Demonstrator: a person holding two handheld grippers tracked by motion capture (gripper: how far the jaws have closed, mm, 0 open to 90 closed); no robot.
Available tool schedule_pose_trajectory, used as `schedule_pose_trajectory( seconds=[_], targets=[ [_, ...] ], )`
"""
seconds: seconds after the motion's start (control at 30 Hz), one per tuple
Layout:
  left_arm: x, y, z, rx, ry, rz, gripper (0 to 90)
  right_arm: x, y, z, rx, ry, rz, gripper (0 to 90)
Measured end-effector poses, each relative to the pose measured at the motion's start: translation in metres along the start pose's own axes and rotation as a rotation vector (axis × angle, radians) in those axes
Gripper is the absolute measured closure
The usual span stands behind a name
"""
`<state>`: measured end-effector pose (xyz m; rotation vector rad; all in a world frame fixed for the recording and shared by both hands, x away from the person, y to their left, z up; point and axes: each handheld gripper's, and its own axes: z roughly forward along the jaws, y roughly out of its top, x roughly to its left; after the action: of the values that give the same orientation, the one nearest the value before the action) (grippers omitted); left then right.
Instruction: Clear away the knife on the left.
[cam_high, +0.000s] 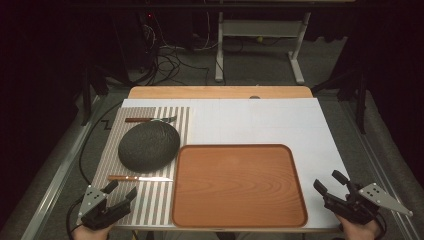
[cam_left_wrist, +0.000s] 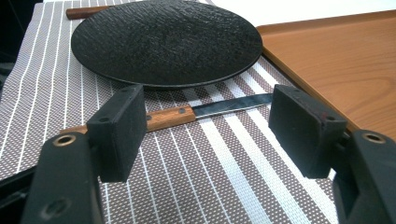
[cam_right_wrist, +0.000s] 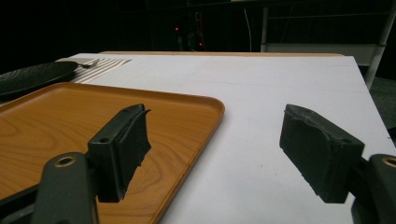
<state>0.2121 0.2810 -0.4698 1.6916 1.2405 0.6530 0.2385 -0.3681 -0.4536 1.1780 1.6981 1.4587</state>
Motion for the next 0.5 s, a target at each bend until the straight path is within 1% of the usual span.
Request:
schedule_pose_trajectory(
  seconds=[0.07,0.13,0.5],
  targets=[
    [-0.0002,0.0001,0.0002,-0.001,-0.004,-0.001,25.9,0.0002,-0.0001,0.0001,0.001,0.001,0.000,24.0],
    [-0.0006,0.0000,0.0007,0.001,-0.007,-0.001,25.9,0.0004,-0.0002,0.0006,0.006,0.000,-0.010,23.8],
    [-0.0010,-0.0005,0.0021,0.010,-0.005,0.000,25.9,0.0004,-0.0007,0.0013,0.017,0.004,-0.005,23.7]
  ],
)
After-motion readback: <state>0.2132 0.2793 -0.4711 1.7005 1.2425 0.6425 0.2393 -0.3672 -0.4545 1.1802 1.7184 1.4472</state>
